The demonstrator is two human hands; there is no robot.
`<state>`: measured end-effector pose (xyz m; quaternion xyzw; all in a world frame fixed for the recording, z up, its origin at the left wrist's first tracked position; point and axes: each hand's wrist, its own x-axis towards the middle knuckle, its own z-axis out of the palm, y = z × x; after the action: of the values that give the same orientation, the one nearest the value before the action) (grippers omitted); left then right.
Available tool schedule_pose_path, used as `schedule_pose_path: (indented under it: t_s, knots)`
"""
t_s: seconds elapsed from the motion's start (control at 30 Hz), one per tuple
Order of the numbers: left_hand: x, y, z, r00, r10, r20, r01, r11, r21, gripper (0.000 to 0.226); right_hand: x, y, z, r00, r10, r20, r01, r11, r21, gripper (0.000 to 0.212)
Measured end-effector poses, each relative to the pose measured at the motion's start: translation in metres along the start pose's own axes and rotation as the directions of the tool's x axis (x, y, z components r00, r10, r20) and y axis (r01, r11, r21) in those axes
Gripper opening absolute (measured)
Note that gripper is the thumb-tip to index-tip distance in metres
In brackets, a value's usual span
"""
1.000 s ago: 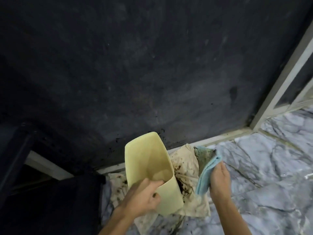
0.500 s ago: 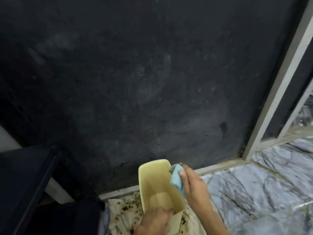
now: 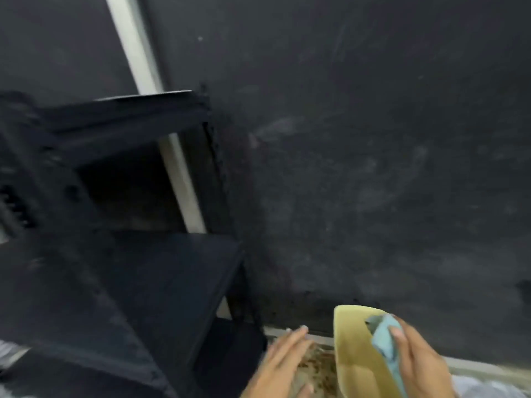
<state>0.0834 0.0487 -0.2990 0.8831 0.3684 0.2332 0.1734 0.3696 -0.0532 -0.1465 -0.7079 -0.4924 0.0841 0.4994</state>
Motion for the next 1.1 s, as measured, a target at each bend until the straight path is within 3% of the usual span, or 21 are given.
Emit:
schedule_pose_path:
  t_s: [0.03, 0.07, 0.1, 0.17, 0.23, 0.37, 0.47, 0.53, 0.63, 0.77, 0.87, 0.97, 1.1]
  knots:
    - [-0.021, 0.088, -0.104, 0.992, 0.044, -0.122, -0.037, 0.998, 0.056, 0.058, 0.002, -0.007, 0.005, 0.998, -0.054, -0.019, 0.055, 0.998, 0.03, 0.027]
    - [-0.046, 0.136, -0.185, 0.908, 0.153, -0.389, -0.084, 0.978, 0.19, 0.055, 0.004, -0.023, 0.008, 0.999, -0.032, -0.017, 0.034, 0.996, 0.083, 0.026]
    - [-0.041, 0.144, -0.206, 0.821, 0.203, -0.533, -0.085, 0.968, 0.237, 0.054, 0.005, -0.038, 0.015, 1.0, -0.026, -0.01, 0.027, 0.993, 0.117, 0.025]
    - [-0.056, 0.159, -0.256, 0.756, 0.085, -0.649, 0.042, 0.983, 0.178, 0.058, 0.006, -0.071, 0.038, 0.993, -0.113, 0.022, 0.109, 0.983, 0.146, 0.028]
    - [-0.064, 0.161, -0.286, 0.667, -0.051, -0.743, 0.146, 0.987, 0.063, 0.079, 0.011, -0.1, 0.069, 0.981, -0.17, 0.099, 0.141, 0.958, 0.249, 0.032]
    - [-0.04, 0.162, -0.317, 0.663, 0.055, -0.747, 0.201, 0.948, 0.248, 0.108, 0.028, -0.163, 0.149, 0.952, -0.245, 0.182, 0.173, 0.924, 0.341, 0.029]
    - [-0.019, 0.142, -0.306, 0.668, 0.002, -0.745, 0.213, 0.958, 0.194, 0.122, 0.032, -0.211, 0.199, 0.936, -0.28, 0.213, 0.185, 0.907, 0.379, 0.034]
    - [-0.012, 0.129, -0.298, 0.653, 0.032, -0.757, 0.228, 0.945, 0.237, 0.125, 0.031, -0.239, 0.225, 0.911, -0.306, 0.275, 0.204, 0.917, 0.342, 0.039]
    - [-0.001, 0.118, -0.295, 0.615, 0.05, -0.787, 0.233, 0.942, 0.243, 0.134, 0.021, -0.262, 0.248, 0.839, -0.399, 0.37, 0.363, 0.917, 0.166, 0.041]
    - [0.007, 0.109, -0.29, 0.575, 0.114, -0.81, 0.222, 0.932, 0.288, 0.133, 0.001, -0.257, 0.252, 0.617, -0.491, 0.614, 0.552, 0.827, 0.107, 0.039]
    - [0.006, 0.099, -0.287, 0.555, 0.191, -0.81, 0.205, 0.912, 0.355, 0.123, 0.008, -0.251, 0.256, 0.489, -0.441, 0.753, 0.665, 0.747, 0.005, 0.052]
    - [0.007, 0.094, -0.288, 0.567, 0.21, -0.797, 0.206, 0.9, 0.384, 0.115, 0.031, -0.249, 0.272, 0.442, -0.389, 0.809, 0.684, 0.729, -0.023, 0.067]
    - [0.01, 0.09, -0.286, 0.551, 0.238, -0.8, 0.21, 0.888, 0.409, 0.107, 0.048, -0.246, 0.289, 0.463, -0.37, 0.806, 0.684, 0.727, -0.059, 0.076]
